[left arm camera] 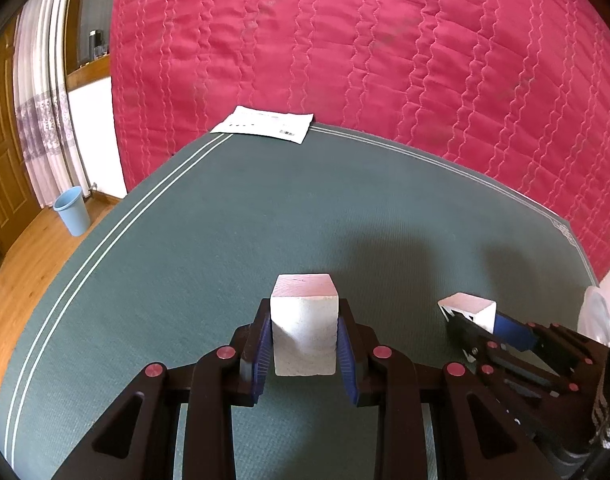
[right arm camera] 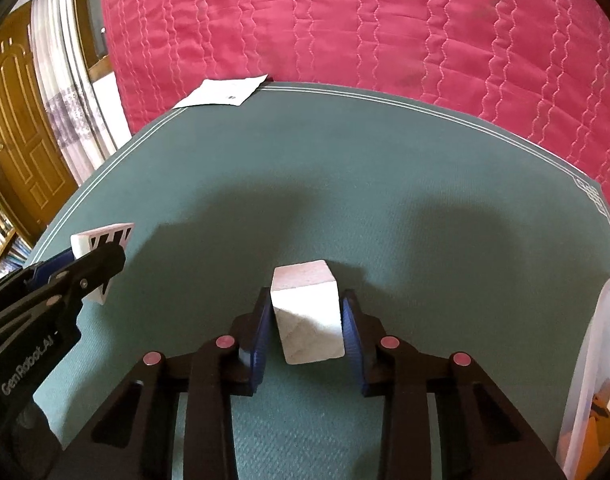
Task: Organize rigid objects
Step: 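Grasp the other white striped wedge with the right gripper while the left gripper holds its block, then carry the striped wedge into the clear bowl and open the right gripper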
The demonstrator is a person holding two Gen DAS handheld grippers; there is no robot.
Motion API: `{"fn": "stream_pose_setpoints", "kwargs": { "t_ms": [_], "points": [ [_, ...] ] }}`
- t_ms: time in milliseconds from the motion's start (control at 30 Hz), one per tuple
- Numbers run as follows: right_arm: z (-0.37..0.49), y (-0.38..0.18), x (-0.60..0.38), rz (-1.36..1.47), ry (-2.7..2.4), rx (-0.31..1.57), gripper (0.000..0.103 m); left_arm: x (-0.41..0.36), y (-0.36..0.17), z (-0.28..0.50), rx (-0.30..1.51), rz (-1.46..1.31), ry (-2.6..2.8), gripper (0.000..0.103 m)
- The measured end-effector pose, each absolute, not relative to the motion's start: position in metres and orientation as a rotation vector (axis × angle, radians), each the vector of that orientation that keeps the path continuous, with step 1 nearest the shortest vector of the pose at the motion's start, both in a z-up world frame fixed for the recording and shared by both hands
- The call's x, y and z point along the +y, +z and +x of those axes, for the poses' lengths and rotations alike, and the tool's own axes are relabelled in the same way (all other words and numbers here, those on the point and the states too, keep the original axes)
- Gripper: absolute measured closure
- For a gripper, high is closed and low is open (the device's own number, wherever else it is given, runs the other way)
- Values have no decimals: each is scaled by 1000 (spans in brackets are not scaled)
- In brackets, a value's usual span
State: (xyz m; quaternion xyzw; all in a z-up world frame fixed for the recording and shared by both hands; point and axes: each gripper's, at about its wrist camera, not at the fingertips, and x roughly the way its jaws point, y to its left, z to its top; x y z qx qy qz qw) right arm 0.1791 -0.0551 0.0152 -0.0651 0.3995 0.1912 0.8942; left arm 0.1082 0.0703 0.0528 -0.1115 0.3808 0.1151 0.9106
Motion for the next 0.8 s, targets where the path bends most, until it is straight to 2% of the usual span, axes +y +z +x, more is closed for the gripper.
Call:
{"fn": "stream_pose_setpoints", "kwargs": {
  "t_ms": [800],
  "points": [
    [111, 72, -139, -9, 357, 760, 72, 47, 58, 101, 779, -197, 145, 72]
  ]
}}
